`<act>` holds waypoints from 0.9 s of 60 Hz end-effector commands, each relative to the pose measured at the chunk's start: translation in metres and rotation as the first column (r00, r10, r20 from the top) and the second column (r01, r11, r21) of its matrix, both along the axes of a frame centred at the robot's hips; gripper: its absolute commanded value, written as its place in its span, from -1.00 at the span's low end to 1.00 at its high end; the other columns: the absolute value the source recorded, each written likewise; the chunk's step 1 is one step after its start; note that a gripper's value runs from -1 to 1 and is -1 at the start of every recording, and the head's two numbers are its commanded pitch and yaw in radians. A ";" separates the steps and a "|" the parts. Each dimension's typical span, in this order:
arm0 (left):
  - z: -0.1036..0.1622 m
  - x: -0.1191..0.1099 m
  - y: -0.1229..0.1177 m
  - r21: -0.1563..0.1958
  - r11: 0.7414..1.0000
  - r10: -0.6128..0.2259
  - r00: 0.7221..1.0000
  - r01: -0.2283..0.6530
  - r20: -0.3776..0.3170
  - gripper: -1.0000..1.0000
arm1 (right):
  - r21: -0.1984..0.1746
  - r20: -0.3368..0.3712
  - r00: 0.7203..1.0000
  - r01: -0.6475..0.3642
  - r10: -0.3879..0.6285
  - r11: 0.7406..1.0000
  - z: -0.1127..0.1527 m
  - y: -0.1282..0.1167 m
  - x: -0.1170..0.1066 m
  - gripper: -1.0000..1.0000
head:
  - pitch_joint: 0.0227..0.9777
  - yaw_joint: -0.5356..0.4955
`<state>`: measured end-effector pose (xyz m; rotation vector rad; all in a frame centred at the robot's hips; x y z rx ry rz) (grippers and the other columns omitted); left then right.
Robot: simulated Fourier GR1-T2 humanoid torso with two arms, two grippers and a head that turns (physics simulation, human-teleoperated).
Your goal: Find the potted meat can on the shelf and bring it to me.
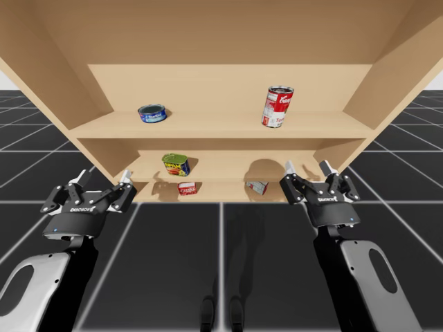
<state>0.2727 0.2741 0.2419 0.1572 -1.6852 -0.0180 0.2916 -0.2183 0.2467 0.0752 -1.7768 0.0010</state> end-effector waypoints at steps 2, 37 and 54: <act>0.000 0.000 0.000 0.001 1.000 -0.003 1.000 0.003 -0.001 -1.00 | -0.015 0.003 0.998 0.059 -0.059 0.998 0.000 0.002 -0.002 -1.00 | -0.92 0.08; -0.001 0.001 0.000 0.008 1.000 -0.005 1.000 0.005 -0.006 -1.00 | -0.024 -0.019 0.999 0.034 -0.034 0.999 -0.002 -0.002 0.004 -1.00 | -0.13 0.38; 0.000 0.001 -0.001 -0.003 1.000 -0.020 1.000 0.020 -0.006 -1.00 | -0.027 -0.028 0.999 0.029 -0.030 0.999 -0.003 -0.001 0.004 -1.00 | 0.14 0.57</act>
